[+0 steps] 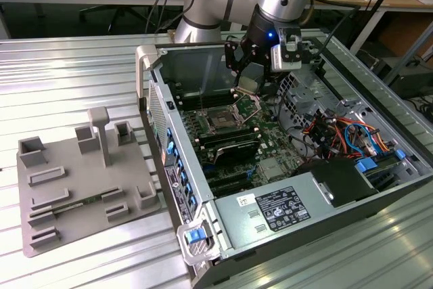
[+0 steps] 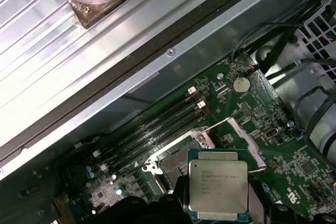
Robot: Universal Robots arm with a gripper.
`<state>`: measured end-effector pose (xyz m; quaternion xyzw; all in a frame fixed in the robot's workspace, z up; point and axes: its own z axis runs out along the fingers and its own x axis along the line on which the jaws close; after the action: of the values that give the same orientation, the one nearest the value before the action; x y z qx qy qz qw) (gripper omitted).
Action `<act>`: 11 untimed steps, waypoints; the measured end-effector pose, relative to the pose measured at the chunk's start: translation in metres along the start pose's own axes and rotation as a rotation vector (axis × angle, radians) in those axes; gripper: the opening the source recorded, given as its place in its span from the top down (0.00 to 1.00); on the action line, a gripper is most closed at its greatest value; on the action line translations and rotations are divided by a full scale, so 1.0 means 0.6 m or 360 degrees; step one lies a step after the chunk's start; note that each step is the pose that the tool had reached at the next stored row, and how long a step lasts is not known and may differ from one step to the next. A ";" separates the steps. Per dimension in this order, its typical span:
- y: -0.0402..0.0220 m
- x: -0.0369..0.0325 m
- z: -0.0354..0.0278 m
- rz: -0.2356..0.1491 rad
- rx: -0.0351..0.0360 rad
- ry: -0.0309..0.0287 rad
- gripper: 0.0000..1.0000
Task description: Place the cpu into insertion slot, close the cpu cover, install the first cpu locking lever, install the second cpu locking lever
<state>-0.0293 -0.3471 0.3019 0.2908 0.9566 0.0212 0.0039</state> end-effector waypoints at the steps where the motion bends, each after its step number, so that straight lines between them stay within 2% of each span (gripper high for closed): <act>1: 0.000 0.000 0.000 0.0002 0.0000 -0.00001 0.45; 11: 0.000 0.000 0.000 0.0016 0.0000 -0.00007 0.45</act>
<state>-0.0293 -0.3471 0.3018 0.2955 0.9551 0.0212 0.0040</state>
